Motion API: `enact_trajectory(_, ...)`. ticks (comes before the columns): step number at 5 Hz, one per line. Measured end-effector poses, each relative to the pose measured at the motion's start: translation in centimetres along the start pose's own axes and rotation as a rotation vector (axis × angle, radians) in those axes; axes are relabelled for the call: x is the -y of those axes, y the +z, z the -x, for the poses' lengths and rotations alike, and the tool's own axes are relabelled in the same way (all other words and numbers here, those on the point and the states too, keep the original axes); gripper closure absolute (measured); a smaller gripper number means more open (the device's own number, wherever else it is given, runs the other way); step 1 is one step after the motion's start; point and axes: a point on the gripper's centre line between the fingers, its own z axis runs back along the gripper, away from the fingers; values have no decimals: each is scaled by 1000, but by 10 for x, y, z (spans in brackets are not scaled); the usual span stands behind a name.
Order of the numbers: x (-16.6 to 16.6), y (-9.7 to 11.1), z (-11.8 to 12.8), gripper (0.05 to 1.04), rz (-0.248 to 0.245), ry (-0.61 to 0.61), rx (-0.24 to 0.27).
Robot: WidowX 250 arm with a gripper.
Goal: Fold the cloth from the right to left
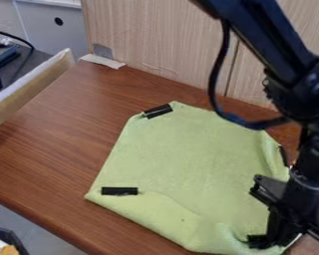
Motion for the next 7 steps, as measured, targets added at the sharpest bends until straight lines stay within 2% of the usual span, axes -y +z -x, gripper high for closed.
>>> enact_trajectory(2,-12,21,-8,1015,-19,31,41)
enact_trajectory(4,-49,71,-30,1015,-33,131,138)
enact_trajectory(5,-77,97,-38,1015,-47,197,202)
enact_trajectory(6,-106,103,-40,1015,-50,262,229)
enact_trajectory(7,-146,94,-30,1015,-40,386,218)
